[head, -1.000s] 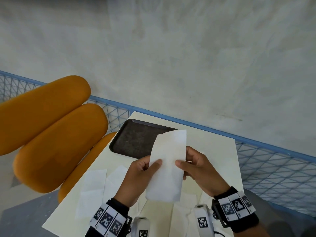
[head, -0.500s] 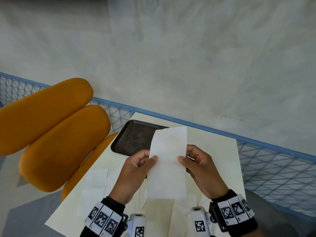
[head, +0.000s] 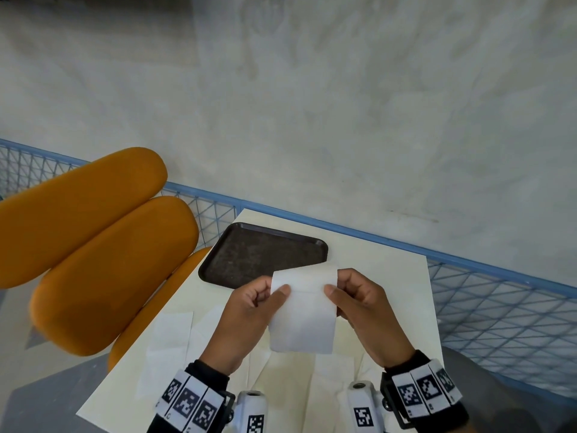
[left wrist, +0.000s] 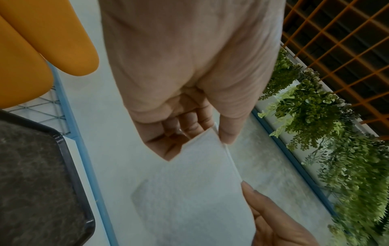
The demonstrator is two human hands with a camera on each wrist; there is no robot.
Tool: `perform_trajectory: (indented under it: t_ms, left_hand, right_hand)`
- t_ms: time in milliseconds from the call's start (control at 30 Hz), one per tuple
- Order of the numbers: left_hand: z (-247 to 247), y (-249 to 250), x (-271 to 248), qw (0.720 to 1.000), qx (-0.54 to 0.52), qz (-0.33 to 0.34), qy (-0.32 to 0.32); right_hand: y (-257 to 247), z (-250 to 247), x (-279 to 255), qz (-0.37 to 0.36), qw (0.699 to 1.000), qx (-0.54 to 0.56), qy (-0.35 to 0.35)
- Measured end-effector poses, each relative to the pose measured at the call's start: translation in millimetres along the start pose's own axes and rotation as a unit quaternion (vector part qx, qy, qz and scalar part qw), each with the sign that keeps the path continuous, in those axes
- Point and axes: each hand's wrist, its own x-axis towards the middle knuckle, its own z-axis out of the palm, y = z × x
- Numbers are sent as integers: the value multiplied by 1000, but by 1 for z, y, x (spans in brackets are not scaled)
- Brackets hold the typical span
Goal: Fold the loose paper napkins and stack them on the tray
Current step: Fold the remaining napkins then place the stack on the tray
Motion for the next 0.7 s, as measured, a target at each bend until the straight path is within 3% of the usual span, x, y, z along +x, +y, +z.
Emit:
perform_trajectory:
  t_ms: [200,333,467,567,700]
  left_hand:
    - [3,-4,-1,999,21,-4,38]
    - [4,-3,0,999,-2,-7,43]
    - [1,-6,2,999,-14,6,39]
    - [0,-7,1,998,32,36,41]
    - [0,-12,2,994,69,58,64]
  right_hand:
    - [2,2,-3,-28,999,-18,-11]
    - [8,4,-5,-47,989,-139,-12]
    - [13,5,-6,-75,981,-181,5]
    - [19,4,-6,-113,968,-222,21]
    - [23,1,-5,-108,963,-243,44]
